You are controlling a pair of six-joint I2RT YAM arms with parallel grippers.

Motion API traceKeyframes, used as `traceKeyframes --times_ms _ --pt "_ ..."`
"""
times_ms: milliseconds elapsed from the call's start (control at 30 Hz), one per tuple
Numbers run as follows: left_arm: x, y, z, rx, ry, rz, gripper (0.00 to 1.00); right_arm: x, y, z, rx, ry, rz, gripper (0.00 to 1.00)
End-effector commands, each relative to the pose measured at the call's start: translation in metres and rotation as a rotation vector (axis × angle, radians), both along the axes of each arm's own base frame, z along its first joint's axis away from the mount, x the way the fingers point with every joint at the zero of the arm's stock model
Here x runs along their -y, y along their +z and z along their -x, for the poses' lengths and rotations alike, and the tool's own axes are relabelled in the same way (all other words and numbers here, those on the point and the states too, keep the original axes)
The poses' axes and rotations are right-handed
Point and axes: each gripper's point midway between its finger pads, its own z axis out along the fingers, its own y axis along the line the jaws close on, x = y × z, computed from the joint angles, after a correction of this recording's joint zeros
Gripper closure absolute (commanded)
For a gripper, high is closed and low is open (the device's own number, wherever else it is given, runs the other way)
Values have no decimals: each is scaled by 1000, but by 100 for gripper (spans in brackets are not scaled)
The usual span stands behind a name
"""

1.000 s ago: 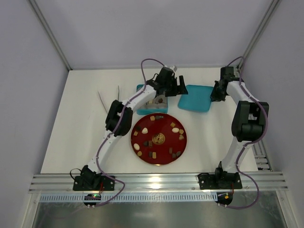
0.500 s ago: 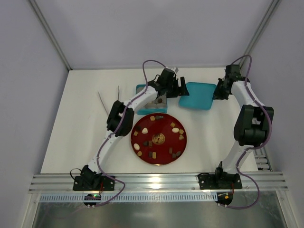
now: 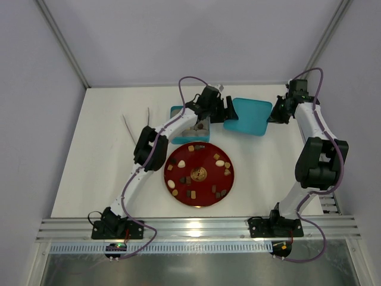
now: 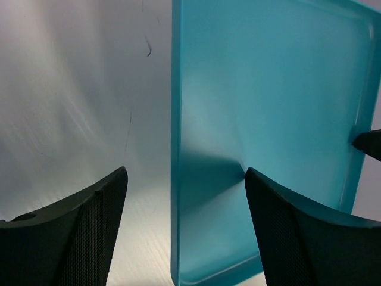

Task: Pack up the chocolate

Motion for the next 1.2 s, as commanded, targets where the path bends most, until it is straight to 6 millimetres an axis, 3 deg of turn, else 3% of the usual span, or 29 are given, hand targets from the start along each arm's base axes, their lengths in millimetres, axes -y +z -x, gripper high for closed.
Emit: traceKeyframes --times_ms 0,233,433,667,833,1000,1033,1100,1167 --pt "11 63 1 68 -25 128 22 -9 34 -3 99 25 -43 96" --pt "12 92 6 69 -48 221 33 -15 39 -1 116 44 -71 96" --pt "11 118 21 42 -87 313 49 -19 40 1 129 62 -84 96" --pt "3 135 36 9 -115 367 64 -26 45 5 165 83 -84 96" --pt "-11 147 43 -40 -103 399 74 -44 53 8 192 128 -58 96" --pt "-30 149 52 -96 -89 403 93 -64 73 10 243 164 -5 96" --pt "-34 158 55 -91 -88 409 97 -65 75 10 246 165 7 96" --pt "-43 156 58 -108 -72 399 100 -81 80 12 259 196 33 96" --pt "-50 172 64 -100 -74 414 100 -90 83 14 270 211 55 95"
